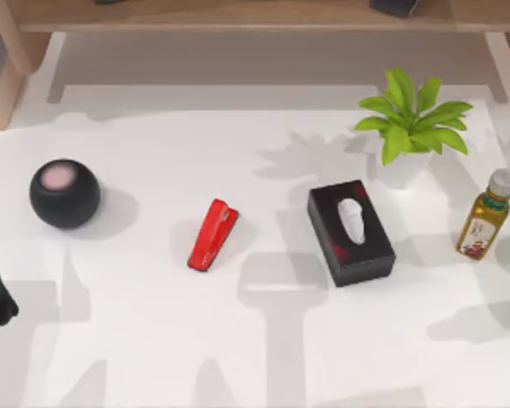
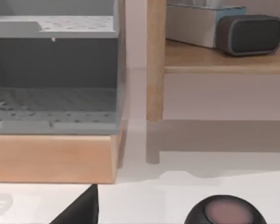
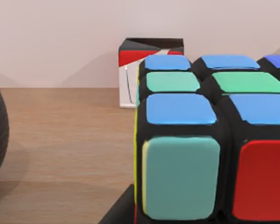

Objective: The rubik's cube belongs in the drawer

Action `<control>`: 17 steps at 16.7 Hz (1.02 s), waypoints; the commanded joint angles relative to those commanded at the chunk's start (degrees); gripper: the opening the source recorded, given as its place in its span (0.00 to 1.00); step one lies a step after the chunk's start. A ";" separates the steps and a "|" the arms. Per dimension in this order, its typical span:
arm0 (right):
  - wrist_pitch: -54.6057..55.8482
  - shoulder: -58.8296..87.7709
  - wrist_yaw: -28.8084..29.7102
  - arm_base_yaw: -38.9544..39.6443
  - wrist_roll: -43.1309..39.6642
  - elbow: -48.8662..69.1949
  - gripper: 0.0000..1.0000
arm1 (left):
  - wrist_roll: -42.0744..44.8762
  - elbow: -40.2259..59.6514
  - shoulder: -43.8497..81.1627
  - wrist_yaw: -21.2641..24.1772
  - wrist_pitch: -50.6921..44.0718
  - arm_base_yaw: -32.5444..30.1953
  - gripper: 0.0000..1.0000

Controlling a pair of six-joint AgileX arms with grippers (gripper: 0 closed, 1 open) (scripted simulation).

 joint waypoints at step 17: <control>-15.16 -5.67 0.66 -5.87 1.36 9.56 0.00 | 0.00 0.00 0.00 0.00 0.00 0.00 1.00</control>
